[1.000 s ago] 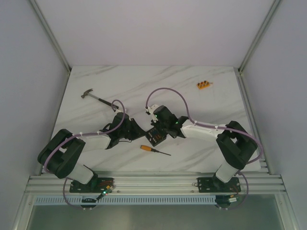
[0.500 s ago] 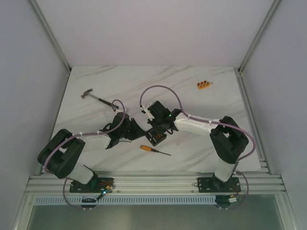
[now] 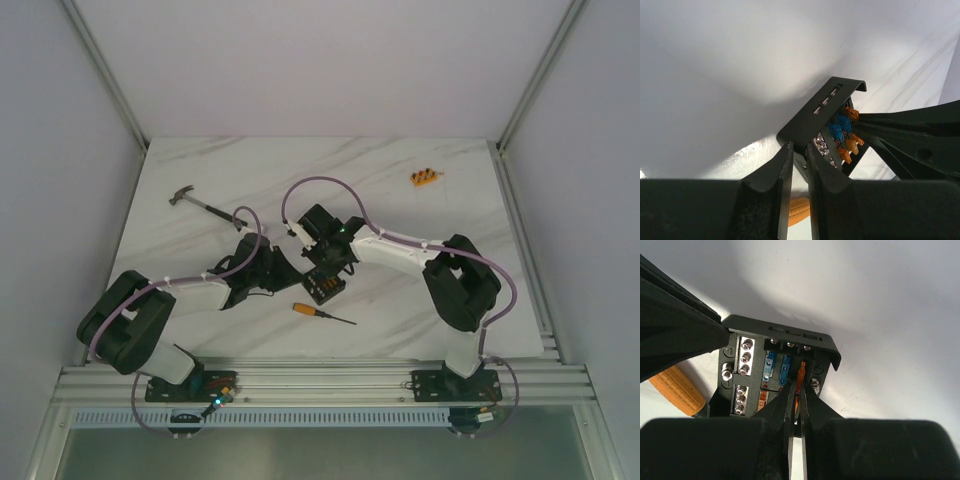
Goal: Snap on the fuse box
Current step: Install the fuse at the fuse box base.
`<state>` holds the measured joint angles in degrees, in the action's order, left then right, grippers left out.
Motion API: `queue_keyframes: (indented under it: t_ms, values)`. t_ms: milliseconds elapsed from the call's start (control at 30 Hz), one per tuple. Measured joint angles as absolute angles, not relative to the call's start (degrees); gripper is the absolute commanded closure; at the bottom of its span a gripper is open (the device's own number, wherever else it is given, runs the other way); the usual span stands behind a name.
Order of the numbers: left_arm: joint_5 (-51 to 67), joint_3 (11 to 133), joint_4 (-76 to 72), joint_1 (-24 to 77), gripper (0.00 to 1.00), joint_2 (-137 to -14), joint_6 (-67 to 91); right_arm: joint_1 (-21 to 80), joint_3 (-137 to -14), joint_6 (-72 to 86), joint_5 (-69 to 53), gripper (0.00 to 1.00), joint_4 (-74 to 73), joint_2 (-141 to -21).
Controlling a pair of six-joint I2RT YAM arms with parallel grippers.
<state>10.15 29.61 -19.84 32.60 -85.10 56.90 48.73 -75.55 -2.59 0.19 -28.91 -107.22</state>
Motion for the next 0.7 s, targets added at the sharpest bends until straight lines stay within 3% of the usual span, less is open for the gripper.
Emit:
queue_keyframes:
  t_ms: [267,700]
  values:
    - [10.0,29.61,-19.75,32.6,0.75,-85.06,56.9,48.73,-76.53,-2.37,0.16,1.0,-30.17,-108.38]
    - [9.78,29.61,-19.68,32.64,0.73,-84.86,56.88,48.64,-74.06,-1.15,-0.73,0.68,-29.71,-106.0]
